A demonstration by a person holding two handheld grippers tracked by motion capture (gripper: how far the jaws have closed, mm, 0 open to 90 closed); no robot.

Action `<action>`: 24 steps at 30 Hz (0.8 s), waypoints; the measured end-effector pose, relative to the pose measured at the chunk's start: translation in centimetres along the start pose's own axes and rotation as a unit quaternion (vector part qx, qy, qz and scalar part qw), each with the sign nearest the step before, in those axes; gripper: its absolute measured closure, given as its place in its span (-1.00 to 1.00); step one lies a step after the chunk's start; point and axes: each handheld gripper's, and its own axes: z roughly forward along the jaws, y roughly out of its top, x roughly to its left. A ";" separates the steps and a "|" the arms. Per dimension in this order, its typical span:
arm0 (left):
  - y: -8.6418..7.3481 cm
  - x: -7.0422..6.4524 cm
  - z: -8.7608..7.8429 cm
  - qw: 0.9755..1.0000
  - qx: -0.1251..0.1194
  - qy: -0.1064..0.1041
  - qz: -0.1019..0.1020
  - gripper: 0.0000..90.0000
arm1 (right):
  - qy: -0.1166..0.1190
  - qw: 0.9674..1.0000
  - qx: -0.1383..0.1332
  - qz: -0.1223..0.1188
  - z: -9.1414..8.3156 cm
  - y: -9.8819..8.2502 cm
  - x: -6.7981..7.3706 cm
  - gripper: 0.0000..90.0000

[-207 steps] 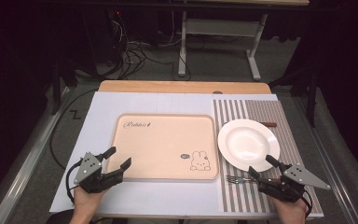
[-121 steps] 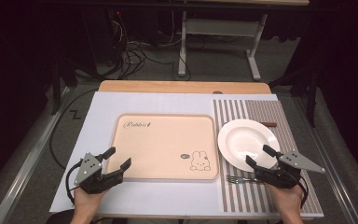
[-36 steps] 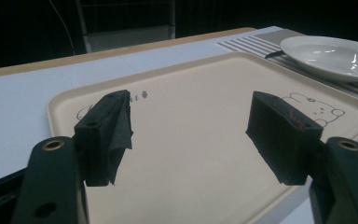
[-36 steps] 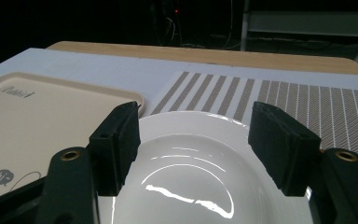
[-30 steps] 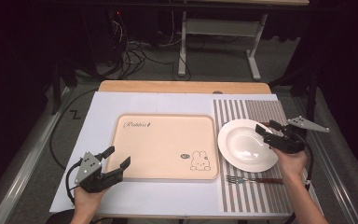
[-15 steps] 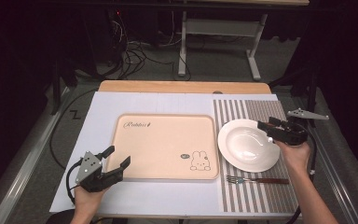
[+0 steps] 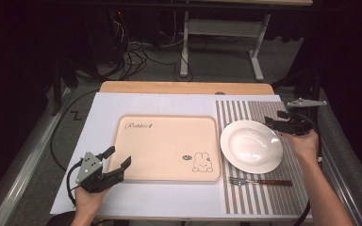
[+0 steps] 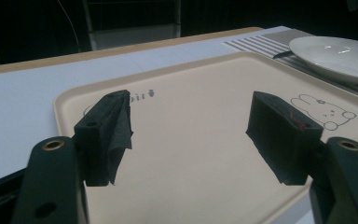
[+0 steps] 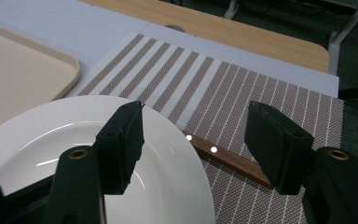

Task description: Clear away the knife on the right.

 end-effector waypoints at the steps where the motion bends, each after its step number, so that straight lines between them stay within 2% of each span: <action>1: 0.0 0.0 0.0 1.000 0.000 0.000 0.000 -0.31 | 0.000 1.000 0.004 0.000 0.1 0.1 -0.1 -0.13; 4: 0.0 0.0 0.0 1.000 0.001 0.000 -0.001 -0.31 | -0.007 1.000 0.029 0.000 0.8 0.5 -0.6 -0.12; 8: 0.0 0.0 0.0 1.000 0.001 0.000 -0.001 -0.31 | -0.010 0.999 0.050 0.003 1.7 0.8 -1.2 -0.10; 10: 0.0 0.0 0.0 1.000 0.001 0.000 -0.002 -0.31 | -0.013 0.998 0.067 0.004 2.1 0.9 -1.6 -0.09; 11: 0.0 0.0 0.0 1.000 0.001 0.000 -0.002 -0.31 | -0.013 0.998 0.067 0.004 2.1 0.9 -1.6 -0.09; 12: 0.0 0.0 0.0 1.000 0.002 -0.001 -0.003 -0.31 | -0.013 0.996 0.083 0.006 2.5 1.0 -2.1 -0.08; 15: 0.0 0.0 0.1 1.000 0.004 -0.002 -0.003 -0.31 | -0.010 0.995 0.094 0.007 2.9 1.1 -2.4 -0.05; 16: 0.0 0.0 0.1 1.000 0.003 -0.002 -0.004 -0.32 | -0.012 0.994 0.112 0.002 3.4 1.2 -2.7 -0.02; 17: 0.0 0.0 0.1 1.000 0.003 -0.002 -0.004 -0.32 | -0.012 0.994 0.112 0.002 3.4 1.2 -2.7 -0.02; 18: 0.0 0.0 0.1 1.000 0.004 -0.003 -0.003 -0.32 | -0.010 0.991 0.134 -0.002 3.9 1.2 -2.9 0.03; 24: 0.0 -0.1 0.0 1.000 0.004 -0.004 -0.004 -0.32 | -0.003 0.985 0.170 -0.002 5.1 1.3 -3.7 0.09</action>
